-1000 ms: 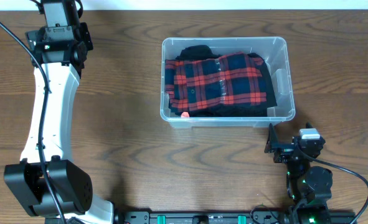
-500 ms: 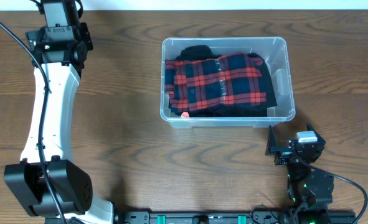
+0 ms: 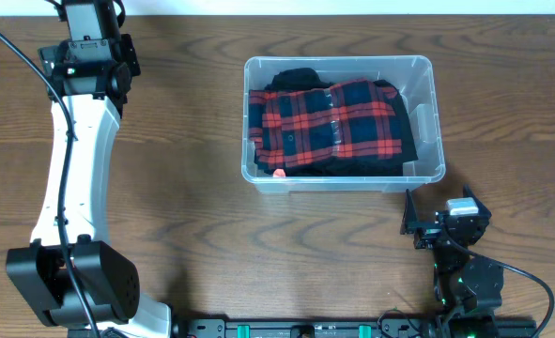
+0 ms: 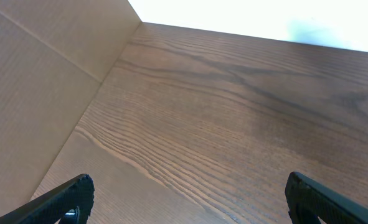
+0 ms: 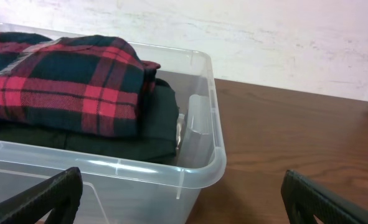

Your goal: Pack container

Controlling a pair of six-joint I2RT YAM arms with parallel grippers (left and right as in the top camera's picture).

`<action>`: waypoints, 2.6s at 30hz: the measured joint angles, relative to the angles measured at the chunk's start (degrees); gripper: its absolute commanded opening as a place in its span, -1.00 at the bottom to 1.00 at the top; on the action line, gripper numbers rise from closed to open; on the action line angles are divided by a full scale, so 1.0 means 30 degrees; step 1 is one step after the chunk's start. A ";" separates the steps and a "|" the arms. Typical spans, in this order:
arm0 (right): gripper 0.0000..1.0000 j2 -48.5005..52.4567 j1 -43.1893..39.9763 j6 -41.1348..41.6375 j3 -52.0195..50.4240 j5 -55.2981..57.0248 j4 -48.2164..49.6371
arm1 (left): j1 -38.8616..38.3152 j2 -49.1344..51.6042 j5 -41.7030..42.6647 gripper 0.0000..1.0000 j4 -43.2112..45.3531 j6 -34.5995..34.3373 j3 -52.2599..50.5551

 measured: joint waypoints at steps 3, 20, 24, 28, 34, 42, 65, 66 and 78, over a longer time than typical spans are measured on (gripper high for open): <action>0.99 0.0000 0.0000 -0.0007 0.0000 0.0000 0.0007 | 0.0000 0.0000 0.0000 0.96 0.0000 0.0000 0.0000; 0.98 -0.0007 0.0000 -0.0007 0.0000 0.0000 0.0007 | 0.0000 0.0000 0.0000 0.96 0.0000 0.0000 0.0000; 0.99 -0.0007 0.0000 -0.0007 0.0000 0.0000 0.0007 | 0.0000 0.0000 0.0000 0.96 0.0000 0.0000 0.0000; 0.99 0.0000 0.0000 -0.0007 0.0000 0.0000 0.0000 | 0.0000 0.0000 0.0000 0.96 0.0000 -0.0007 0.0000; 0.98 0.0000 0.0000 -0.0007 0.0000 0.0000 0.0007 | 0.0000 0.0000 0.0000 0.96 0.0000 0.0000 -0.0051; 0.99 -0.0007 0.0000 -0.0007 0.0000 0.0000 0.0000 | 0.0000 0.0000 0.0000 0.96 0.0000 0.0000 -0.0073; 0.98 -0.0058 0.0000 -0.0007 0.0000 -0.0051 0.0000 | -0.3723 -0.9938 0.0007 0.96 0.0073 0.0000 -1.3945; 0.98 -0.0058 0.0000 -0.0007 0.0000 -0.0051 0.0000 | -0.3738 -1.0608 0.0000 0.96 0.0044 0.0000 -1.4775; 0.98 -0.0073 0.0000 -0.0007 0.0000 -0.0058 -0.0007 | -0.3738 -1.7828 0.0022 0.96 0.0546 0.0000 -2.2527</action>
